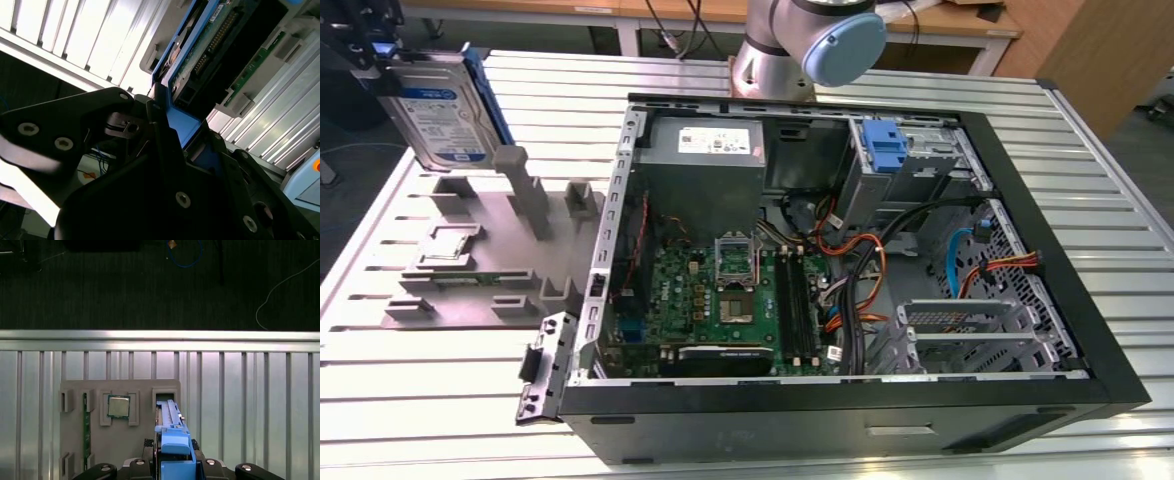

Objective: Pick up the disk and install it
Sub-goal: 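Pick up the disk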

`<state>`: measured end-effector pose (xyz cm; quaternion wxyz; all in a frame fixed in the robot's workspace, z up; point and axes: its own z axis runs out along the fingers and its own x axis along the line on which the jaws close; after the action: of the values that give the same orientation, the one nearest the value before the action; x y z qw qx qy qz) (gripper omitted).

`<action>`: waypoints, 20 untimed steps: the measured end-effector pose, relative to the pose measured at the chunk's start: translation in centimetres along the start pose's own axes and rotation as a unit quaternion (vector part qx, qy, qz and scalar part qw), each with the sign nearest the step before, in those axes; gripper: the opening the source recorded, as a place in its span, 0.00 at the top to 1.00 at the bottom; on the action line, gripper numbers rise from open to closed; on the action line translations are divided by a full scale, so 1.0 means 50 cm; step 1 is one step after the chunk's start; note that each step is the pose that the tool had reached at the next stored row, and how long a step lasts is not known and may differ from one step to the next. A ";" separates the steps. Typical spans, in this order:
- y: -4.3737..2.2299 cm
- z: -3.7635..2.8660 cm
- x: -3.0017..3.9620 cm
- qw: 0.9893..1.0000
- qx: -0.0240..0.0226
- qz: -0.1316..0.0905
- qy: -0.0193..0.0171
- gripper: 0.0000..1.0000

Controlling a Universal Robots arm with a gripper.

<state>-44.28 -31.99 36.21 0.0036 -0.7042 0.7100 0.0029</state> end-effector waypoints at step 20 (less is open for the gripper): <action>0.000 -0.010 0.000 1.000 0.000 0.000 0.000 0.63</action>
<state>-44.27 -31.99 36.69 0.0035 -0.7042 0.7100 0.0030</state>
